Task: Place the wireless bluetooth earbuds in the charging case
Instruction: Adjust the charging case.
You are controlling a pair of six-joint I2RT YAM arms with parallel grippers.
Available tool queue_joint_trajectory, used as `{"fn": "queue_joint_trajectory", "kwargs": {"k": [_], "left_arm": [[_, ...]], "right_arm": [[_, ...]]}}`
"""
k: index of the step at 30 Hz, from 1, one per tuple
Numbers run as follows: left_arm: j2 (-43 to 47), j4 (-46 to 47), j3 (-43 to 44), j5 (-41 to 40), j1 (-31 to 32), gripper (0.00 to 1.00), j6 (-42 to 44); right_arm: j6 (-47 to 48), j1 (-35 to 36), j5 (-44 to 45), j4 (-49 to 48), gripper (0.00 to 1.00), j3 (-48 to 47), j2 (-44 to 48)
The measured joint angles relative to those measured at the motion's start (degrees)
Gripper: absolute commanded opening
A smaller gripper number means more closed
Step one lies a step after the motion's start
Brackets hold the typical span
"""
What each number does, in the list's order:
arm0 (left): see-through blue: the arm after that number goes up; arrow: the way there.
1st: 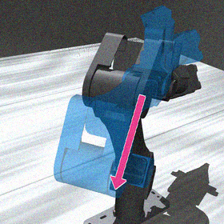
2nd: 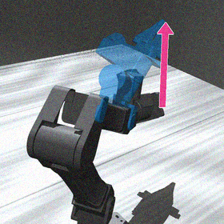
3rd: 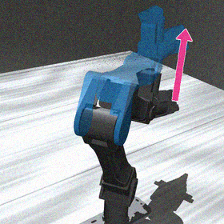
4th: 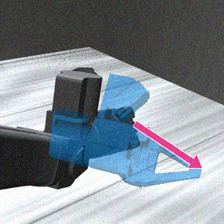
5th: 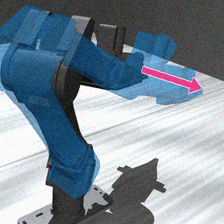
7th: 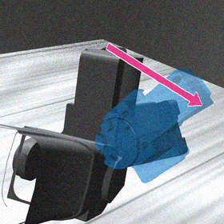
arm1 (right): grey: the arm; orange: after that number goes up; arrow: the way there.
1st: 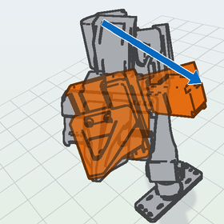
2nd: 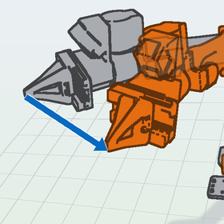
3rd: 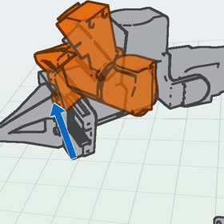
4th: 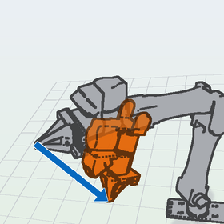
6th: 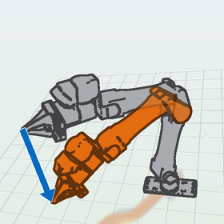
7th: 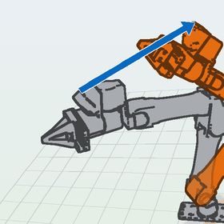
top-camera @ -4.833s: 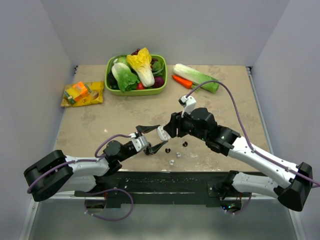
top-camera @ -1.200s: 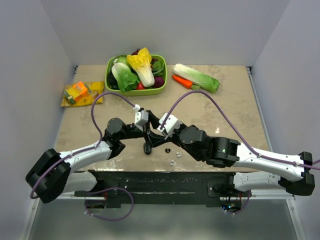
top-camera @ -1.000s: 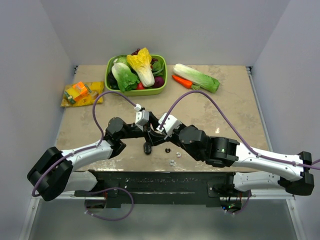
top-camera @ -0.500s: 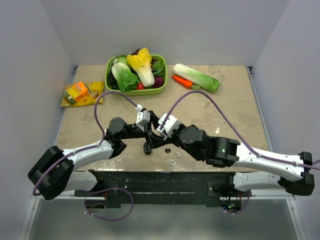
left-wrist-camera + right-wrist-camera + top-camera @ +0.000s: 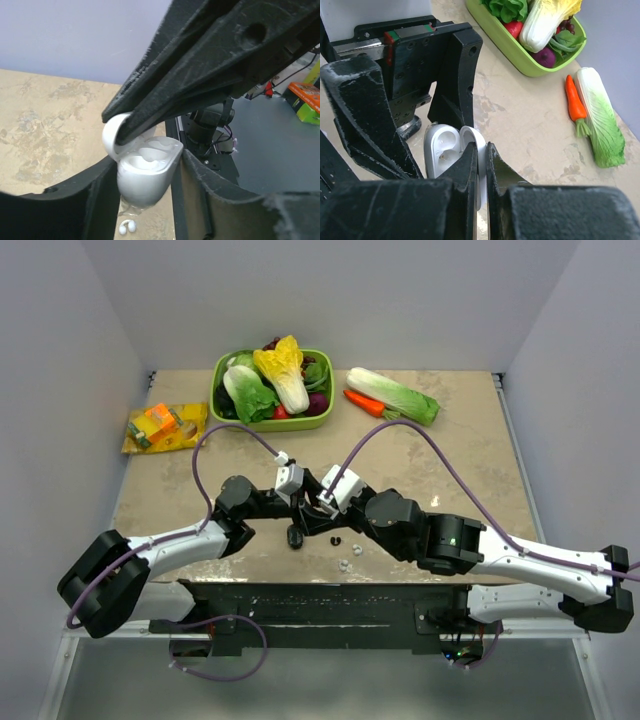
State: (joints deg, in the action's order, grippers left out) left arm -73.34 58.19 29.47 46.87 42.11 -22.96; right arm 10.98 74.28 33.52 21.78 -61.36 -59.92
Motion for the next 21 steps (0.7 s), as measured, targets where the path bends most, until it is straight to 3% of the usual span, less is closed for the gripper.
{"fn": "queue_joint_trajectory", "kwargs": {"k": [4,8,12,18,21], "left_arm": [[0.0,0.0,0.0,1.0,0.2,0.19,-0.1],[0.0,0.1,0.0,1.4,0.2,0.05,-0.3],[0.0,0.7,-0.2,1.3,0.2,0.0,-0.5],[0.0,1.5,-0.5,1.3,0.2,0.0,-0.7],[-0.2,3.7,-1.4,1.3,0.2,0.0,-1.9]], "right_arm": [[0.2,0.0,0.0,0.1,0.0,0.0,0.0],[0.4,0.0,-0.1,0.4,0.0,0.0,0.0],[0.4,0.0,-0.1,0.3,0.0,0.0,0.1],[0.3,0.0,-0.3,0.3,0.0,0.0,0.0],[-0.2,0.0,-0.7,0.2,0.16,0.0,0.1]]}}
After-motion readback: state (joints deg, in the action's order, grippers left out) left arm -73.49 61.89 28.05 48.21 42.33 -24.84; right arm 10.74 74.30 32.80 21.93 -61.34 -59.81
